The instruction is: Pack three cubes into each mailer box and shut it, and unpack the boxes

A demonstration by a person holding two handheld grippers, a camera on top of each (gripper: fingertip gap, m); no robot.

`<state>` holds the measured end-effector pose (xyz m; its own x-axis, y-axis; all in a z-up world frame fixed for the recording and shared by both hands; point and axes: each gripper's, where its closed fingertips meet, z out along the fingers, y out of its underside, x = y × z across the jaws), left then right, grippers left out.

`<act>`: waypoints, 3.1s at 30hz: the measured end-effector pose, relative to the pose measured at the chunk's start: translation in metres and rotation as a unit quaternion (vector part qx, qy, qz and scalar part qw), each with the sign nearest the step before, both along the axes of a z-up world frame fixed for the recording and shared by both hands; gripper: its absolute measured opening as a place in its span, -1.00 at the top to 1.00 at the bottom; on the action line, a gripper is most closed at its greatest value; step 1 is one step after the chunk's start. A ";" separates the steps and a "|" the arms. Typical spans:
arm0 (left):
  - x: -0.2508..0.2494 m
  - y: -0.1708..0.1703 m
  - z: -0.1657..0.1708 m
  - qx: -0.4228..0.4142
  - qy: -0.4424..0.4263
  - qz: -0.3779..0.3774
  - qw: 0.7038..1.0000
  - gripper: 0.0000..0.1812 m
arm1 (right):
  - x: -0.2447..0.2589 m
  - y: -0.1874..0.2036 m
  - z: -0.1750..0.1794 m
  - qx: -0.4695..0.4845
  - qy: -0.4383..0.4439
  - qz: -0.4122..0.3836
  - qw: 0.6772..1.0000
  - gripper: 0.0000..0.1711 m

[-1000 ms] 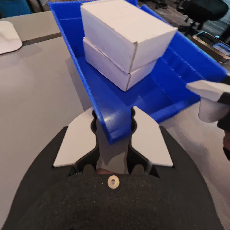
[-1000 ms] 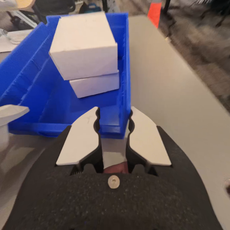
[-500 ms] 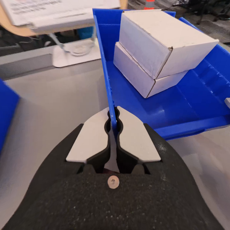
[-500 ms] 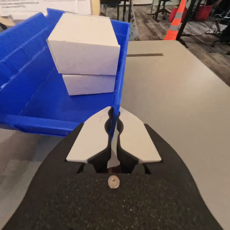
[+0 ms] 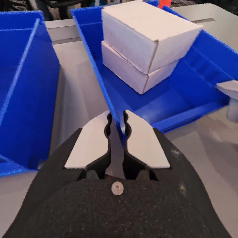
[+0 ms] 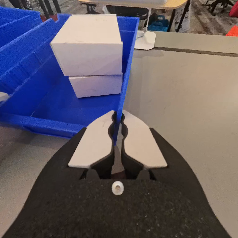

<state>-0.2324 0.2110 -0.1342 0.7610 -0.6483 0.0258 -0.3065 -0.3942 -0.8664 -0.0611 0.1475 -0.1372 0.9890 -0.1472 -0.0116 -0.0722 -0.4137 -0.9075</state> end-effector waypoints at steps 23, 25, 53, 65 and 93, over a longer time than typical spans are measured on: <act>-0.277 0.155 0.000 -0.035 -0.025 0.113 0.993 0.97 | -0.206 -0.059 0.007 -0.007 0.040 0.341 0.939 0.66; -0.280 0.141 -0.001 -0.030 -0.021 0.123 0.992 0.97 | -0.228 -0.041 0.011 -0.006 0.059 0.346 0.936 0.62; -0.333 -0.046 0.033 0.023 -0.042 0.298 0.953 0.96 | -0.284 -0.035 0.049 0.078 0.077 0.302 0.947 0.58; -0.308 -0.070 0.059 0.097 0.008 0.308 0.946 0.96 | -0.295 -0.002 0.026 0.046 0.056 0.197 0.978 0.93; 0.333 -0.112 0.010 0.011 -0.022 -0.002 1.000 0.92 | 0.338 -0.129 0.020 -0.054 0.002 -0.104 0.993 0.97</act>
<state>0.1011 0.0987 -0.1237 0.7562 -0.6527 0.0453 -0.2692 -0.3735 -0.8877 0.2767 0.0186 -0.1173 0.9369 -0.3495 0.0115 -0.1700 -0.4839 -0.8585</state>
